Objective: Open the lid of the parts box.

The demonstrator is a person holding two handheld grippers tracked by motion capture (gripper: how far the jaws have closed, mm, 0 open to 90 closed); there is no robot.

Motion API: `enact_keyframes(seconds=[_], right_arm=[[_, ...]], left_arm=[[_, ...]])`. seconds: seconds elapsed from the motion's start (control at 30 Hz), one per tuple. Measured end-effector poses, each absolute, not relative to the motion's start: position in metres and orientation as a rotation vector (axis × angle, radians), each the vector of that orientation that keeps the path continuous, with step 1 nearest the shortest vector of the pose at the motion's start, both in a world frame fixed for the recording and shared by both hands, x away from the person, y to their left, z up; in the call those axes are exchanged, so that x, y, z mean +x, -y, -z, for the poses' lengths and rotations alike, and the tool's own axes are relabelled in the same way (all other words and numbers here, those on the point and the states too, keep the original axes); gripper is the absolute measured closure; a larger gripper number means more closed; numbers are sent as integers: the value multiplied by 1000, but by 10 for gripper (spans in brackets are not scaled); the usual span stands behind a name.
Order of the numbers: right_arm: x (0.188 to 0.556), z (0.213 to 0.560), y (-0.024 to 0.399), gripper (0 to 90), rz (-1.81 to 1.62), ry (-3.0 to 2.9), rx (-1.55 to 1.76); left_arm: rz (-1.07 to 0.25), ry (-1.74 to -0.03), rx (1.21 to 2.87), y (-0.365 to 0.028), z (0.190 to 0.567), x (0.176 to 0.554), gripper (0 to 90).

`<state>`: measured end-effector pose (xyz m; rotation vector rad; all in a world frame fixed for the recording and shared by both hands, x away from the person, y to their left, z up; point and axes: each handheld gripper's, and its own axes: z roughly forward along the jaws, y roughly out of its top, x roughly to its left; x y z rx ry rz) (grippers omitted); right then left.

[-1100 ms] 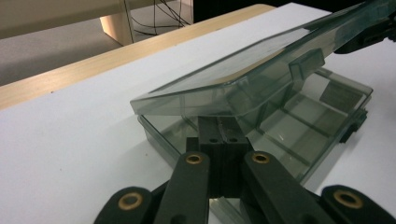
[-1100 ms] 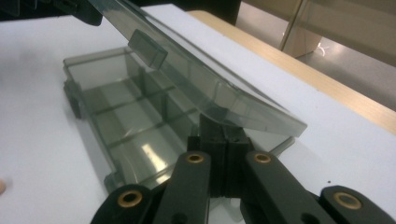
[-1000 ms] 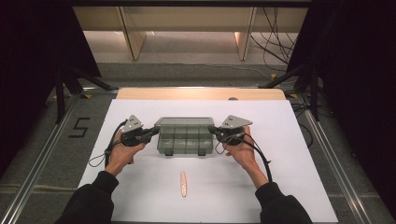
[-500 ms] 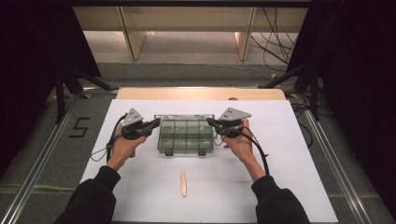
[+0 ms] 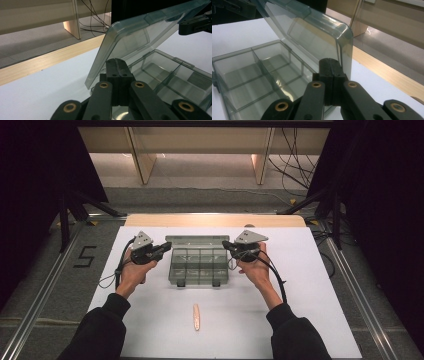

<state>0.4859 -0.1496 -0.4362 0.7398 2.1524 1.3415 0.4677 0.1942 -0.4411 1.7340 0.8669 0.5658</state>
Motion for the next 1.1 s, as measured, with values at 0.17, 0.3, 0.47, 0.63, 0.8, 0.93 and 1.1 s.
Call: enact_keyframes(seconds=[0.17,0.3,0.47,0.63,0.8,0.93,1.1], right_arm=[[490,434,149,900,-1341,-2142,745],[493,433,149,900,-1336,-2135,753],[493,432,150,900,-1328,-2152,750],[492,433,153,892,-1347,-2148,748],[487,429,156,814,-1359,-2210,726],[484,427,163,743,-1373,-2225,736],[483,433,172,589,-1352,-2242,822]], left_arm=[[-568,-880,1719,-195,443,473,898],[-568,-879,1716,-195,443,475,898],[-570,-882,1715,-194,442,476,898],[-573,-882,1716,-194,442,475,898],[-574,-882,1718,-194,442,475,898],[-576,-882,1718,-194,442,475,899],[-576,-882,1718,-194,442,475,898]])
